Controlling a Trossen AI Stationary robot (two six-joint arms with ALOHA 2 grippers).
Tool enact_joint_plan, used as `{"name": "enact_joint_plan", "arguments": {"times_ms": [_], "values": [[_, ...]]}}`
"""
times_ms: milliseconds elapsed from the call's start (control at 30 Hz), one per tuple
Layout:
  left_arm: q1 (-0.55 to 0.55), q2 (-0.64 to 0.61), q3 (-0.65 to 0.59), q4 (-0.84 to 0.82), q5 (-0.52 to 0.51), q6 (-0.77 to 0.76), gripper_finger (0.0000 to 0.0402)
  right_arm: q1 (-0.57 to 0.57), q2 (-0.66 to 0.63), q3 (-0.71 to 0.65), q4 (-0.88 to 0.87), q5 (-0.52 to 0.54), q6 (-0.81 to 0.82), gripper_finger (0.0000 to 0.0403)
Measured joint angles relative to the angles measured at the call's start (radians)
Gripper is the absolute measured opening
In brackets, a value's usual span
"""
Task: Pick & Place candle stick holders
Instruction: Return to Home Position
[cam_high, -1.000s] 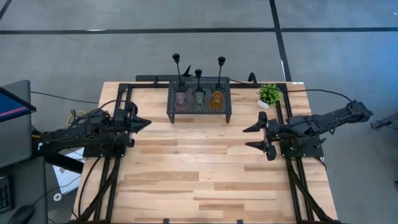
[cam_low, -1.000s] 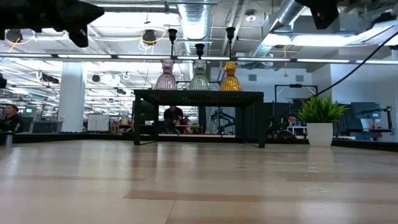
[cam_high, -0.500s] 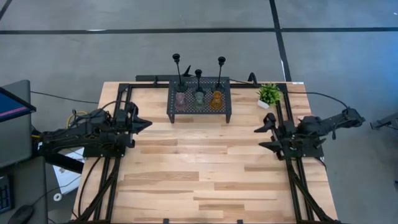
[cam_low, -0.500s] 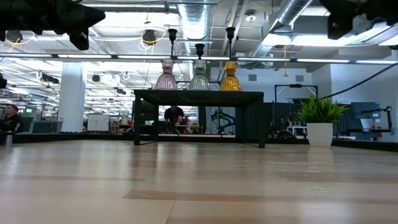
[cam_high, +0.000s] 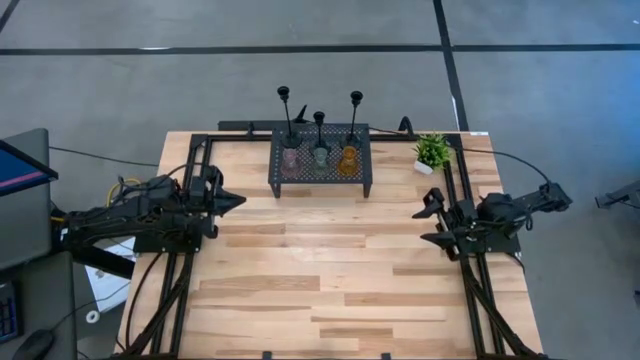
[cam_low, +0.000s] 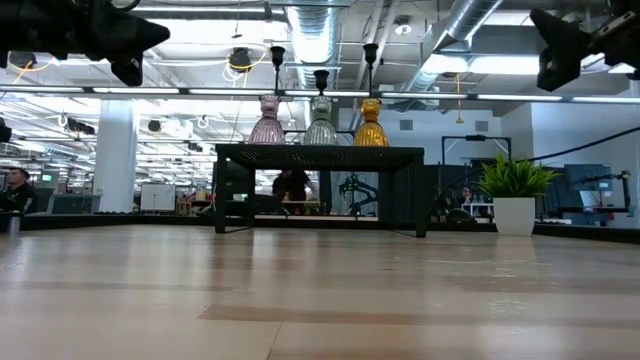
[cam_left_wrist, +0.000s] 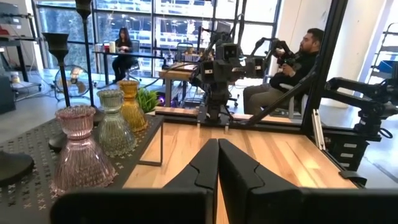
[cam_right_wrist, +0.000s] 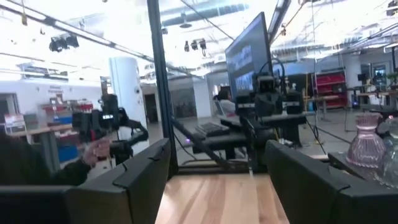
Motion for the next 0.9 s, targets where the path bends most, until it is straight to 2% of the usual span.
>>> {"name": "enact_joint_plan", "arguments": {"times_ms": [700, 900], "values": [[0.0, 0.001, -0.028, -0.106, -0.002, 0.029, 0.001, 0.0, 0.001, -0.001, -0.201, 0.0, -0.071, 0.0255], [0.0, 0.002, -0.107, -0.076, -0.094, 0.027, 0.0012, 0.0, 0.001, -0.002, -0.231, 0.0, -0.071, 0.0255]]}}
